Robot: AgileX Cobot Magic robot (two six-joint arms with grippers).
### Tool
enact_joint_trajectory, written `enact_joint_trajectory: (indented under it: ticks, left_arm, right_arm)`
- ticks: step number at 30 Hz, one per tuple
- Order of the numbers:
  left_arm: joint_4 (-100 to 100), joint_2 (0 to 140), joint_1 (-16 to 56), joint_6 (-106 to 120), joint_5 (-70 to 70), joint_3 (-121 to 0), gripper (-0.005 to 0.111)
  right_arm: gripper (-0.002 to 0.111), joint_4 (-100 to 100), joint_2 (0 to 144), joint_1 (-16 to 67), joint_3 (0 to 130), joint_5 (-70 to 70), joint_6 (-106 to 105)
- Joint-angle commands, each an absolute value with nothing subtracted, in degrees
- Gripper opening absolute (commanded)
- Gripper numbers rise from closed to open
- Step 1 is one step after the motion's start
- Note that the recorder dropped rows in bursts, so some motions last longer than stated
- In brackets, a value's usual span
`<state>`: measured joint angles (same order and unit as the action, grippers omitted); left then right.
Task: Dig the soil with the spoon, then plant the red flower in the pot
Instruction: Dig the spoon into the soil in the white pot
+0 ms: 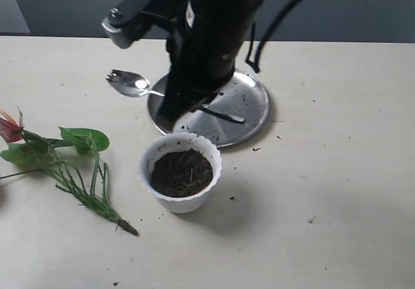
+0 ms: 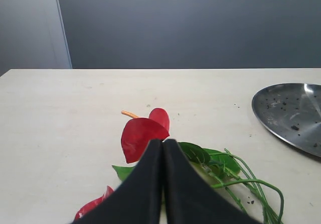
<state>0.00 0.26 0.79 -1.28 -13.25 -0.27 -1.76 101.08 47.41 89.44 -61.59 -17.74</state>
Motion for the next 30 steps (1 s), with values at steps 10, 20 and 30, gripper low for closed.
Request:
enact_joint_trajectory:
  ticks: [10,20,30]
  left_arm:
    - [0.00,0.00,1.23,-1.24,-12.82,0.00,0.001]
    - [0.00,0.00,1.23,-1.13,-12.92,0.00,0.001]
    - [0.00,0.00,1.23,-1.13,-12.92,0.00,0.001]
  right_arm:
    - [-0.001,-21.38,96.83,48.01,82.93,-69.96,-30.90]
    - [-0.001,-37.04,96.92,57.52,79.69,-69.96,-36.38]
    - [-0.001,-42.38,101.69,64.05,78.48,-69.96,-38.00]
